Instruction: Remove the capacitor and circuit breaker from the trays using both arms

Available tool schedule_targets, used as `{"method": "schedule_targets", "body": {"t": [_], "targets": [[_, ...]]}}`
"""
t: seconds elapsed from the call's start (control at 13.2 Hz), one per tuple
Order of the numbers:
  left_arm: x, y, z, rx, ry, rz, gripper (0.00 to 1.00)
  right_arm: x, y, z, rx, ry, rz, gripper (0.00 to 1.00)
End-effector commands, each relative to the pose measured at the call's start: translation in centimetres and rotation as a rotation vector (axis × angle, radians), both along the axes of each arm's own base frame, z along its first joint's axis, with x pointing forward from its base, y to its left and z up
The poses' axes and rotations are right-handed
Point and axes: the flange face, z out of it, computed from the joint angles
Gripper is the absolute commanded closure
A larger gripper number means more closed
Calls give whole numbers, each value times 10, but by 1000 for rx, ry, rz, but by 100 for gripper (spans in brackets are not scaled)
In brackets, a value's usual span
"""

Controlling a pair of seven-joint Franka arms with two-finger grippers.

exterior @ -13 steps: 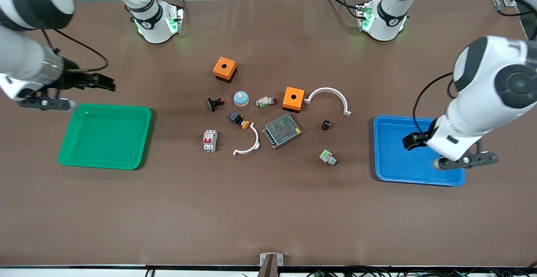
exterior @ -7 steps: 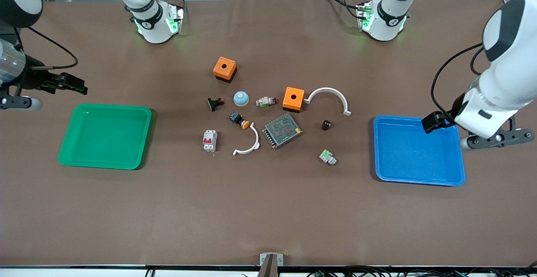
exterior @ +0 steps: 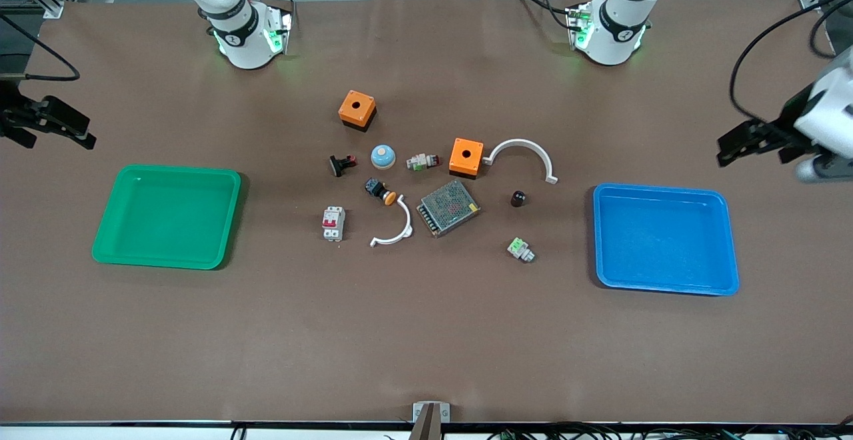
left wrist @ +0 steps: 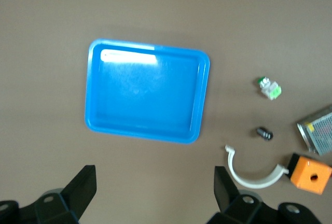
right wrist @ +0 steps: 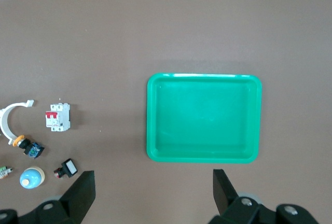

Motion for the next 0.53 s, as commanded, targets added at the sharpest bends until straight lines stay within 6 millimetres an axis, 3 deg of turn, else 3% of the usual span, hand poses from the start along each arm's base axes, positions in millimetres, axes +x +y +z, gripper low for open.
{"method": "schedule_targets", "body": {"t": [0.0,0.46], "targets": [[-21,6,9,-29,38,-19,0,3,-2,16,-1,-33,-3,0],[-40,0,14,-27,40,-61,0,3,-1,20,-1,-40,0,0]]}}
